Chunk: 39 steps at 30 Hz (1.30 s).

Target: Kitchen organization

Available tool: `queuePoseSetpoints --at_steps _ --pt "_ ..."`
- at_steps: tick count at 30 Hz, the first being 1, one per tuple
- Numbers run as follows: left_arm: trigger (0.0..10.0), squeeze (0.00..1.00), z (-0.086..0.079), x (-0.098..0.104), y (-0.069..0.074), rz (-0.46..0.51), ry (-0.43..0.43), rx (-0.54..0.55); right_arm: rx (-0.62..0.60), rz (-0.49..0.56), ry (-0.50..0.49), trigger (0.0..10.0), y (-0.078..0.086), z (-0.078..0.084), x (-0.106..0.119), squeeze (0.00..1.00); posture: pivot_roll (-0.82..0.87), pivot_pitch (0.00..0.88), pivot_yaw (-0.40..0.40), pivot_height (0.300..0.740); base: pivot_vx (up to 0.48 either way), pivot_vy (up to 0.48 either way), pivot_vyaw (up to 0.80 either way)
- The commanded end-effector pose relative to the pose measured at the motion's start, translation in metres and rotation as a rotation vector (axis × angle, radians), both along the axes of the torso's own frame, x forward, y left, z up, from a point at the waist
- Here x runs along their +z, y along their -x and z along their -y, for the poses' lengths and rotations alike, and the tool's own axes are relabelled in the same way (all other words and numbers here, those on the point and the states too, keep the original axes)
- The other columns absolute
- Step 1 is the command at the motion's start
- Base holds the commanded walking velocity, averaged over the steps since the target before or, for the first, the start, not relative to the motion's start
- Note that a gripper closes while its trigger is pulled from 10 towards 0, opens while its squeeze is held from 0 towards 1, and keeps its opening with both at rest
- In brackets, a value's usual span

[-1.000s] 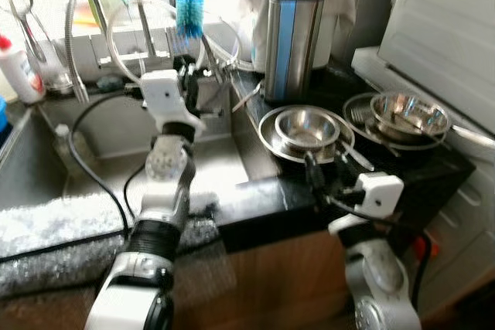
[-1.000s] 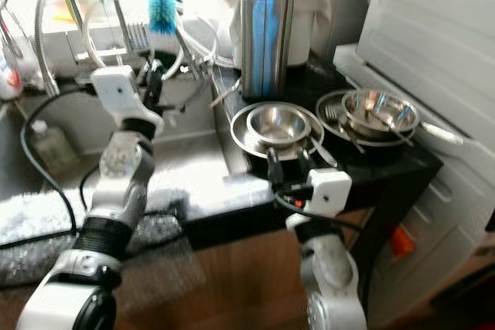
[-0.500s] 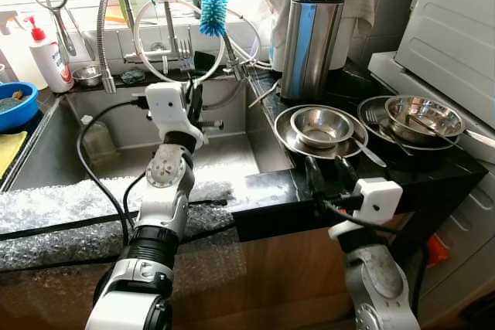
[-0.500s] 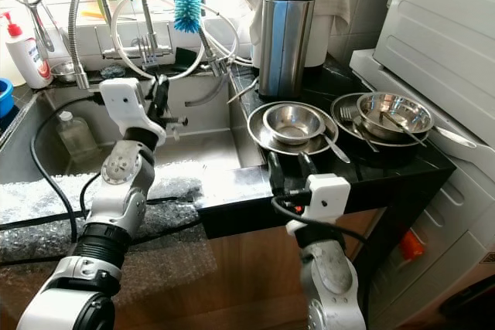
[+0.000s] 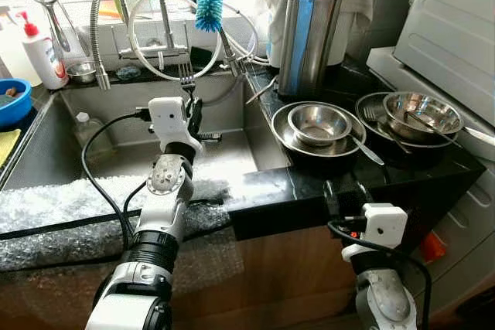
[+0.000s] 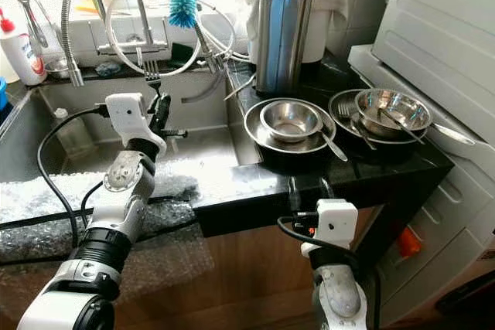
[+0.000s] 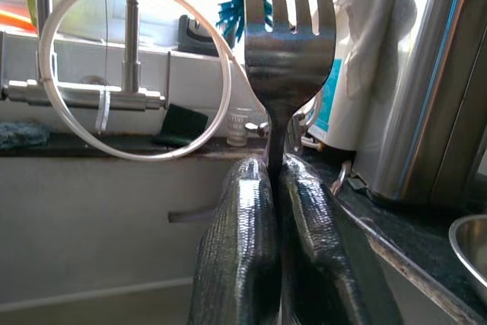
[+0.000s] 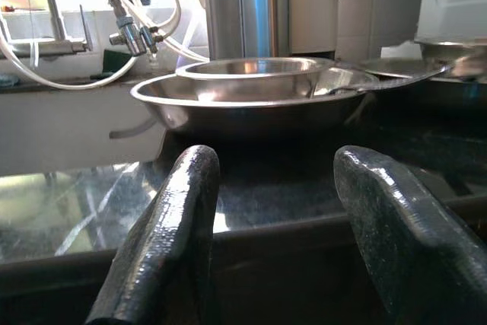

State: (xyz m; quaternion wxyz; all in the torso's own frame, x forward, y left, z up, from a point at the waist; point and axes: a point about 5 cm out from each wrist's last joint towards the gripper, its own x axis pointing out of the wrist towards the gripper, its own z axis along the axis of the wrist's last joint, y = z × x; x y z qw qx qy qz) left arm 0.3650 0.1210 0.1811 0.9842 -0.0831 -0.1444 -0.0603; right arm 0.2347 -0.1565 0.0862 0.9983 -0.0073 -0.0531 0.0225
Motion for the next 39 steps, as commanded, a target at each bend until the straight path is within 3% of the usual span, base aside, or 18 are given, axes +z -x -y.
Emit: queuePoseSetpoints --at_steps 1,13,18,36,37,38,39 --pt "10.0 0.0 0.005 -0.004 0.0 -0.023 -0.007 -0.029 -0.016 -0.045 0.014 10.0 0.006 0.002 -0.013 0.0 -0.15 0.0 0.017 0.74 0.0 0.0 0.0" --pt "10.0 0.0 0.003 -0.021 0.001 -0.093 -0.025 -0.055 -0.093 -0.052 0.023 10.0 0.018 0.007 -0.029 0.0 -0.15 0.0 0.026 0.74 0.0 0.0 0.0" --pt "10.0 0.0 -0.002 -0.024 0.0 -0.106 -0.026 -0.047 -0.111 -0.118 0.029 10.0 0.033 0.008 -0.048 0.0 -0.15 0.0 0.031 0.74 0.0 0.0 0.0" --pt "10.0 0.0 -0.002 -0.032 -0.004 -0.159 -0.094 -0.054 -0.109 -0.144 0.029 10.0 0.03 0.007 -0.055 0.0 -0.15 0.0 0.021 0.74 0.0 0.0 0.0" --pt "10.0 0.48 -0.001 -0.032 -0.004 -0.161 -0.091 -0.058 -0.109 -0.142 0.029 10.0 0.029 0.007 -0.055 0.0 -0.15 0.0 0.021 0.74 0.0 0.0 0.0" --pt "10.0 0.8 -0.001 -0.032 -0.004 -0.161 -0.089 -0.06 -0.109 -0.141 0.03 10.0 0.029 0.008 -0.054 0.0 -0.15 0.0 0.021 0.74 0.0 0.0 0.0" --pt "10.0 0.8 -0.001 -0.033 -0.004 -0.162 -0.088 -0.061 -0.109 -0.139 0.03 10.0 0.029 0.008 -0.054 0.0 -0.15 0.0 0.021 0.74 0.0 0.0 0.0"
